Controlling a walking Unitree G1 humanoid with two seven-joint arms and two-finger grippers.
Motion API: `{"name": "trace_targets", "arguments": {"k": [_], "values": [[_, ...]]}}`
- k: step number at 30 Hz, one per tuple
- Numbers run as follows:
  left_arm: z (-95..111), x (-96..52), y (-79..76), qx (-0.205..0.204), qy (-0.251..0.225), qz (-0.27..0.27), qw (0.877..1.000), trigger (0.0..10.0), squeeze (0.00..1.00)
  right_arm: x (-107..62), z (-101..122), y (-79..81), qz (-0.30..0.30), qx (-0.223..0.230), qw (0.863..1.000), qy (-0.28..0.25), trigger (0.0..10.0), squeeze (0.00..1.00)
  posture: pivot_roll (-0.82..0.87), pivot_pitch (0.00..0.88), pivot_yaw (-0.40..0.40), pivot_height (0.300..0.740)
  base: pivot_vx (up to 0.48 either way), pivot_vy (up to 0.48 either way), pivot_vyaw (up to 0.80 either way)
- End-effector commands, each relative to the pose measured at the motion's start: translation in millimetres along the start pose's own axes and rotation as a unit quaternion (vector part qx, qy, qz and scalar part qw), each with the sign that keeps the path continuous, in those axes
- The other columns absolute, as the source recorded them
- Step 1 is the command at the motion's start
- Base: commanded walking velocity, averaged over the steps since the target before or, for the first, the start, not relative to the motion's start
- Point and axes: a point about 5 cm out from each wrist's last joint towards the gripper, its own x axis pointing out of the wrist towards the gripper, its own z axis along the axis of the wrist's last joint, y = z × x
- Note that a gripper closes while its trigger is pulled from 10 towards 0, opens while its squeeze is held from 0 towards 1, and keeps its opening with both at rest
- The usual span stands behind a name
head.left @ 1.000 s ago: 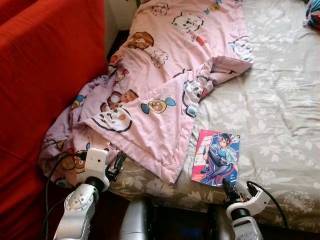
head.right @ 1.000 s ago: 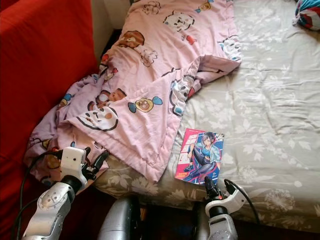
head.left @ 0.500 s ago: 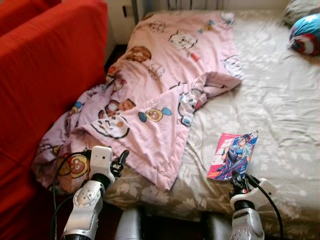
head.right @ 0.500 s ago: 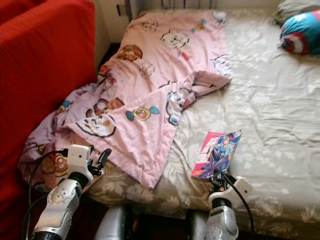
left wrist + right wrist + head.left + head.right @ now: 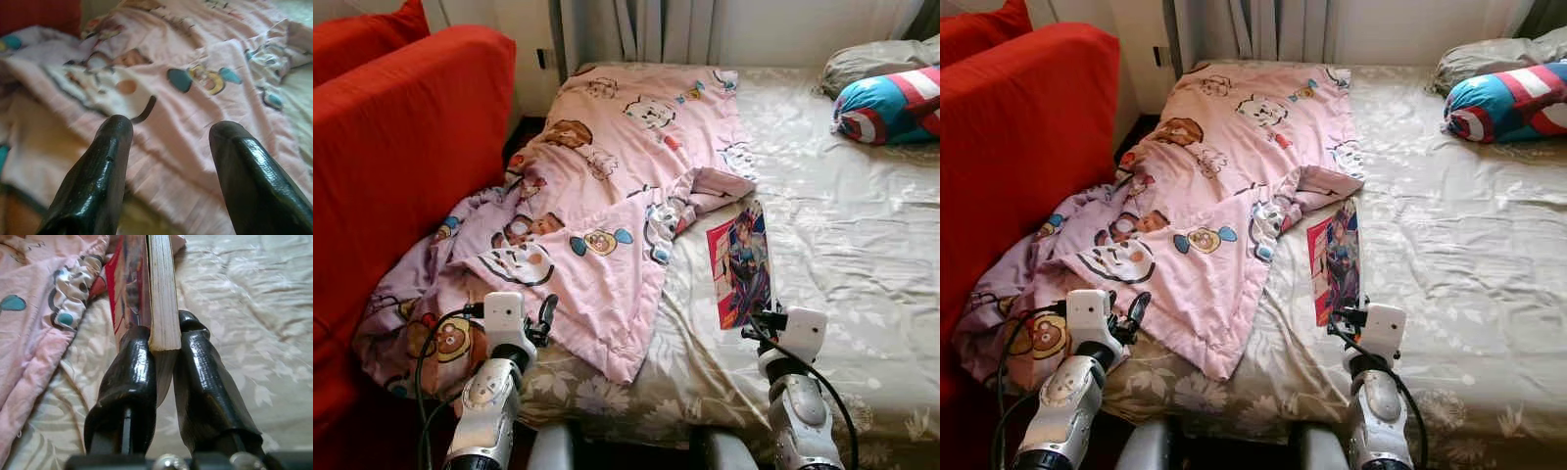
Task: Clean up the room
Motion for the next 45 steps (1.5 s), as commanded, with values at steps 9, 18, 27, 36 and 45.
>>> {"name": "trace_targets", "arguments": {"k": [9,18,27,36,45], "values": [[-24.0,-12.7,21.7,-0.016,0.045,0.043,0.998,10.0,0.0,-0.1,4.7,2.5,0.001,-0.009,1.0,-0.011,10.0,0.0,0.01,0.012,-0.005,0.706,0.0,0.0,0.0],[-53.6,-28.4,33.7,-0.018,0.111,0.074,0.991,10.0,0.0,-1.5,2.8,3.6,0.004,-0.007,1.0,-0.007,10.0,0.0,0.02,0.004,-0.01,0.74,0.0,0.0,0.0],[-90.0,-53.6,45.1,-0.017,0.211,0.096,0.973,10.0,0.0,-0.5,-0.7,6.8,0.011,-0.015,1.0,0.004,10.0,0.0,0.02,0.0,-0.01,0.74,0.0,0.0,0.0],[-110.8,-76.0,48.6,-0.013,0.267,0.101,0.958,10.0,0.0,-2.9,-4.2,5.3,0.002,-0.014,1.0,0.008,10.0,0.0,0.01,0.0,-0.005,0.74,0.0,0.0,0.0],[-118.0,-79.1,40.7,-0.002,0.287,0.083,0.954,10.0,0.0,-3.0,-7.6,3.3,-0.005,-0.014,1.0,0.023,10.0,0.0,0.0,0.0,0.0,0.74,0.0,-0.154,-0.45]]}}
